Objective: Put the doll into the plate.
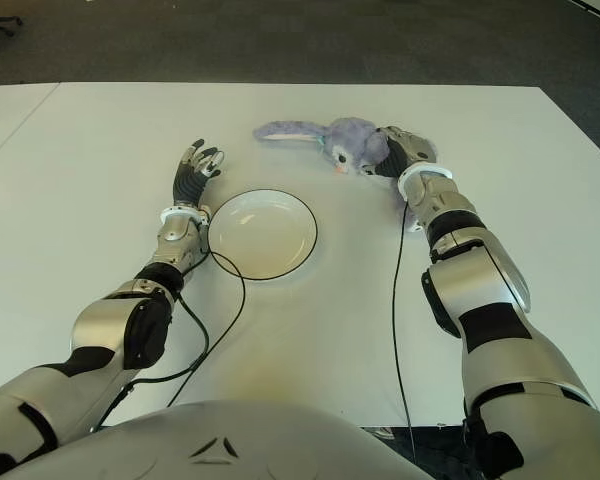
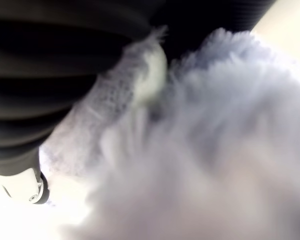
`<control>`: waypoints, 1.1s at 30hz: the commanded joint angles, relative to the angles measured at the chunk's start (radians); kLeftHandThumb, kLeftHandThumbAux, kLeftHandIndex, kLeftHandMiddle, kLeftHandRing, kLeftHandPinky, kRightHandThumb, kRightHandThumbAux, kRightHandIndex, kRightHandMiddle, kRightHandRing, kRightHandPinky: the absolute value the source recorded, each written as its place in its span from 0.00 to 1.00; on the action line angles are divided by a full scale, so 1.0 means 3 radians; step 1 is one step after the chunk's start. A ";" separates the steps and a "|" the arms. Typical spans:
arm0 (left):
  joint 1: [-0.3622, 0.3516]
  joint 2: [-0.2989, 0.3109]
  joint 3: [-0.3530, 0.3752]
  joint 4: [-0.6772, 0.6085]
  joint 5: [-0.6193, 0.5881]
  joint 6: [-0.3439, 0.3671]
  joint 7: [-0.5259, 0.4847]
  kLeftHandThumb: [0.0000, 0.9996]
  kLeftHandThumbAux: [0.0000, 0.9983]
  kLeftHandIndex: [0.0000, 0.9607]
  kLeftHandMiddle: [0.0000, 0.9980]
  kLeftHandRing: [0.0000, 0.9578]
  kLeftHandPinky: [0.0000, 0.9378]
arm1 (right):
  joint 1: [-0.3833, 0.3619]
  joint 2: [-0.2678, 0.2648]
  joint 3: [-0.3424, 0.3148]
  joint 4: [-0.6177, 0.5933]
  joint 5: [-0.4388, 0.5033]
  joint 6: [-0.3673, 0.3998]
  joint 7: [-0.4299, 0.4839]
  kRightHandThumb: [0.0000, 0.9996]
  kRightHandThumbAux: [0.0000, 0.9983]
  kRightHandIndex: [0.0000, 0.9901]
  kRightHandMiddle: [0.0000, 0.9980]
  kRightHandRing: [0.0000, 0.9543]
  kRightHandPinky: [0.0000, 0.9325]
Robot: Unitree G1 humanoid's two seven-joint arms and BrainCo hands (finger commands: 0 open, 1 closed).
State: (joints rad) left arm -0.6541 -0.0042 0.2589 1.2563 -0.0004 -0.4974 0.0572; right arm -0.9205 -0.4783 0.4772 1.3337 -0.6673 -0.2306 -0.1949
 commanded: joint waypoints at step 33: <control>0.0408 -0.0128 0.0025 0.0283 -0.0023 0.0280 -0.0037 0.00 0.56 0.14 0.23 0.26 0.28 | 0.0392 0.0185 0.0076 0.0105 0.0006 -0.0050 -0.0076 0.71 0.71 0.45 0.77 0.81 0.88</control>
State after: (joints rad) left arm -0.6541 -0.0066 0.2635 1.2564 -0.0010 -0.4974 0.0562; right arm -0.9011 -0.4678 0.4908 1.3269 -0.6632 -0.2475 -0.2661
